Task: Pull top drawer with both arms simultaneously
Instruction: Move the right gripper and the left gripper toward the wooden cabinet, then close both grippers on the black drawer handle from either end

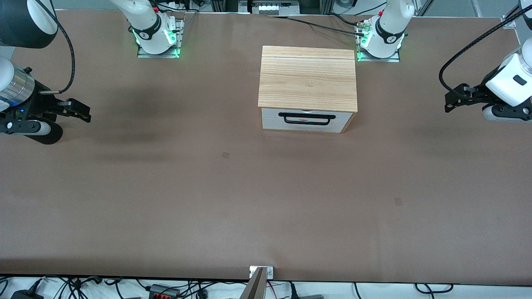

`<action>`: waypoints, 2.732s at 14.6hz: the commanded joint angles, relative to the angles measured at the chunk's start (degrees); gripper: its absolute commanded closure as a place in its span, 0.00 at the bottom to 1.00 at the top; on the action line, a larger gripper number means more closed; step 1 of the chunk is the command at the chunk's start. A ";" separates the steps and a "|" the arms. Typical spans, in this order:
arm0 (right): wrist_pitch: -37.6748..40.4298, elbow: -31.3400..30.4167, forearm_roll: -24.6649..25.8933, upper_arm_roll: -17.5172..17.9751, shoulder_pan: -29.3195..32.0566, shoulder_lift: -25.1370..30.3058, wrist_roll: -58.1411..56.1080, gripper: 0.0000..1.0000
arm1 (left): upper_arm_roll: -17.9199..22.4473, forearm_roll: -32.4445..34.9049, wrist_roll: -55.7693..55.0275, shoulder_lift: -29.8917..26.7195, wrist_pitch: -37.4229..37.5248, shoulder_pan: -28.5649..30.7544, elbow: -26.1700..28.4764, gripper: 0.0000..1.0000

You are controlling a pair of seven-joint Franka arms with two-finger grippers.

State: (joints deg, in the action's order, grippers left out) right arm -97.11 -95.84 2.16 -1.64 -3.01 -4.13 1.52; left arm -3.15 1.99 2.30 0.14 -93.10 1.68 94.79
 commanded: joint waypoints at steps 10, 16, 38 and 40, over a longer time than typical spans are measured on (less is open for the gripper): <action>0.08 4.26 -0.93 0.67 0.64 -5.79 0.15 0.00 | -0.11 -0.23 -0.72 0.91 2.21 0.25 -1.89 0.00; -4.48 4.09 -19.80 0.67 -0.50 -11.85 -0.55 0.00 | 0.42 -11.89 -0.37 1.61 10.90 0.87 -1.80 0.00; -22.59 2.07 -59.11 1.81 -16.14 -25.48 -17.95 0.00 | -0.37 -71.51 46.38 30.26 6.00 3.86 14.01 0.00; -22.51 1.80 -59.46 2.07 -16.68 -26.10 -19.00 0.00 | -0.55 -73.96 49.36 32.02 6.00 3.68 15.33 0.00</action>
State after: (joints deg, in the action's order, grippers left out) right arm -119.33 -94.68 -55.74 0.11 -19.31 -29.44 -15.20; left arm -3.28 -69.11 48.23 31.24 -86.61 5.46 108.73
